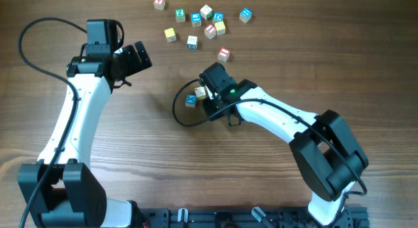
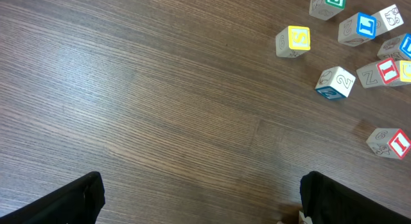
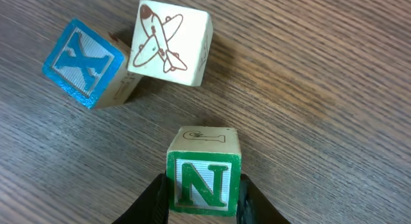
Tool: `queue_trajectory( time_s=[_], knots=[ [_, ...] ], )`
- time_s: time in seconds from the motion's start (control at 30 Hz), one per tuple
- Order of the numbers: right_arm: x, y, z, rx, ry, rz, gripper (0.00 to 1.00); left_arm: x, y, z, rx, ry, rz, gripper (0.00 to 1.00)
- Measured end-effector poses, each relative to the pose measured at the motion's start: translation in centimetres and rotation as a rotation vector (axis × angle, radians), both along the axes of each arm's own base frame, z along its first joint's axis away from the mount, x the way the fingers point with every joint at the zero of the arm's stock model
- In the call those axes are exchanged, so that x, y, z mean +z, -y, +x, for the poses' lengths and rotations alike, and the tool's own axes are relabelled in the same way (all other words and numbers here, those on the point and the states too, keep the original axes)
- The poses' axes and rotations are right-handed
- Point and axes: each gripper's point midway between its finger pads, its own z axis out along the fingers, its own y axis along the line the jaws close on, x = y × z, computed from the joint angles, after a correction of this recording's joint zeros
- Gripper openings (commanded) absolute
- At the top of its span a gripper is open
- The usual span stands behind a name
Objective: Form a circle
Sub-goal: 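Lower the green N block beside the blue and airplane blocks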
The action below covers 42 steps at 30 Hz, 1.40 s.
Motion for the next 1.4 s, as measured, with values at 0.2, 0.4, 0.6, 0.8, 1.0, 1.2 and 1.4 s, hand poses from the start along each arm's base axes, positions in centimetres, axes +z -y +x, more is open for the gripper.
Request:
queue_trajectory(
  time_s=[0.2,0.4,0.6,0.8,1.0,1.2,1.4],
  knots=[
    [-0.3,-0.4,0.5,0.004,0.016,0.011,0.25,0.0,0.0,0.0,0.000,0.000,0.000,1.00],
    [-0.4,-0.6,0.7,0.006,0.024,0.016,0.38,0.0,0.0,0.0,0.000,0.000,0.000,1.00],
    [-1.5,-0.4,0.5,0.014,0.008,-0.001,0.44,0.0,0.0,0.0,0.000,0.000,0.000,1.00],
    [-1.5,-0.4,0.5,0.008,0.003,-0.002,0.37,0.0,0.0,0.0,0.000,0.000,0.000,1.00],
    [-1.5,-0.4,0.5,0.005,0.005,0.001,0.37,0.0,0.0,0.0,0.000,0.000,0.000,1.00],
    [-1.3,-0.7,0.9,0.006,0.020,0.013,0.37,0.0,0.0,0.0,0.000,0.000,0.000,1.00],
    [-1.1,-1.0,1.2,0.006,0.037,0.027,0.41,0.0,0.0,0.0,0.000,0.000,0.000,1.00]
  ],
)
